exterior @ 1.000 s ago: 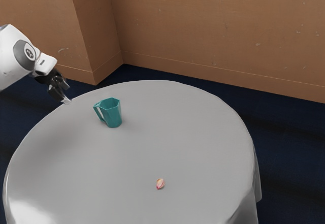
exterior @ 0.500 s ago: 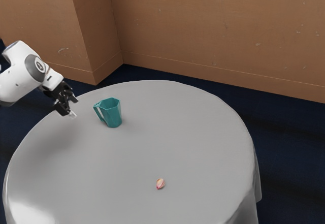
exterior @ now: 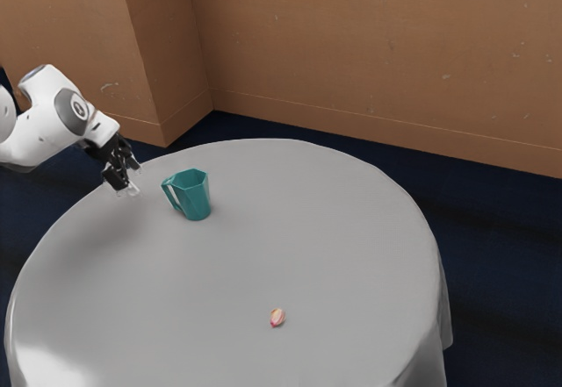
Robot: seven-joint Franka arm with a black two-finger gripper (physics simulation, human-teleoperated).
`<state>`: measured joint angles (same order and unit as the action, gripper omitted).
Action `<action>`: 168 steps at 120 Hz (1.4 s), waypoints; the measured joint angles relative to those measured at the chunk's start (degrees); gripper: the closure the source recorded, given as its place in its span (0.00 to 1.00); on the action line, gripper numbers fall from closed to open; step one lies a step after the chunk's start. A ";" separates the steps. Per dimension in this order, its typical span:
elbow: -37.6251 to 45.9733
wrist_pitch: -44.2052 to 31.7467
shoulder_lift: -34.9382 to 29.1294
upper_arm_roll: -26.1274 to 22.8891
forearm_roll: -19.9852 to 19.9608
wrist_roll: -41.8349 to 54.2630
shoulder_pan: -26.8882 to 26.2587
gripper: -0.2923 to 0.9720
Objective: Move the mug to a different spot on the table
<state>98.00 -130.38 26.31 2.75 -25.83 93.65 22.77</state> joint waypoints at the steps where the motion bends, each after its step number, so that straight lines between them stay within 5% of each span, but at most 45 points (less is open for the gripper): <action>1: -0.16 0.22 0.00 -0.02 0.54 -0.58 -0.02 0.23; 23: -2.80 3.77 0.23 -0.16 6.62 -12.13 -0.17 0.23; 81: -12.50 12.07 6.94 -3.72 10.28 -29.94 -0.17 0.23; 97: -12.18 12.54 7.29 -4.51 17.62 -32.40 -0.61 0.23; 123: -12.14 12.01 7.32 -5.82 24.16 -32.51 -0.73 0.23; 168: -11.80 6.12 8.34 -8.53 22.58 -23.58 -0.43 0.23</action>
<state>86.19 -124.26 34.65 -5.78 -3.25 70.06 22.34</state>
